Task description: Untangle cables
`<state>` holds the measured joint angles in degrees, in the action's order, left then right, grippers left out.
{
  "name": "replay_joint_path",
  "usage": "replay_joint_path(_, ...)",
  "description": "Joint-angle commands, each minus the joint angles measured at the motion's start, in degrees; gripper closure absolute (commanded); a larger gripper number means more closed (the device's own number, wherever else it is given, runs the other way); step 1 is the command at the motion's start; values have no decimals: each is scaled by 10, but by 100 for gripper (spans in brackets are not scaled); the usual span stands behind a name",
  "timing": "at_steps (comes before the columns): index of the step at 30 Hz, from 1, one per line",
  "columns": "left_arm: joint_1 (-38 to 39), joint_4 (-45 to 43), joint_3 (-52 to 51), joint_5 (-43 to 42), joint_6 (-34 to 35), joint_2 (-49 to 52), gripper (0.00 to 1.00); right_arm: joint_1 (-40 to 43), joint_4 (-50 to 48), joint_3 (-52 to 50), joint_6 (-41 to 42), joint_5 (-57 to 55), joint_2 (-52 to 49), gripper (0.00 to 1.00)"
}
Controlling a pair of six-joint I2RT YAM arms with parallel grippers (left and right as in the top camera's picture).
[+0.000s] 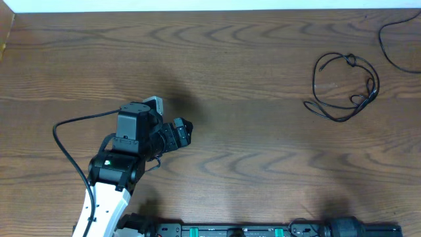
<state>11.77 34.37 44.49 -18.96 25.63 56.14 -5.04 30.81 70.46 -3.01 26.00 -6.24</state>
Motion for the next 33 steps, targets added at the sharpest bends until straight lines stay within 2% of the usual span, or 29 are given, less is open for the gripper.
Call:
replay_joint_path(1,-2,1,5,6,-5,0,8,-17,1,7,-57,-2,19,1)
replay_joint_path(5,-2,1,5,6,-5,0,8,-24,1,8,-113,-19,37,1)
replay_joint_path(11,-2,1,5,6,-5,0,8,-26,3,13,-115,-61,59,1)
replay_joint_path(16,-2,1,5,6,-5,0,8,-21,3,26,-171,-106,59,1)
replay_joint_path(20,-2,1,5,6,-5,0,8,-16,-2,26,-177,-122,59,1)
replay_joint_path(33,-2,1,5,6,-5,0,8,-17,-139,2,-205,-122,58,1)
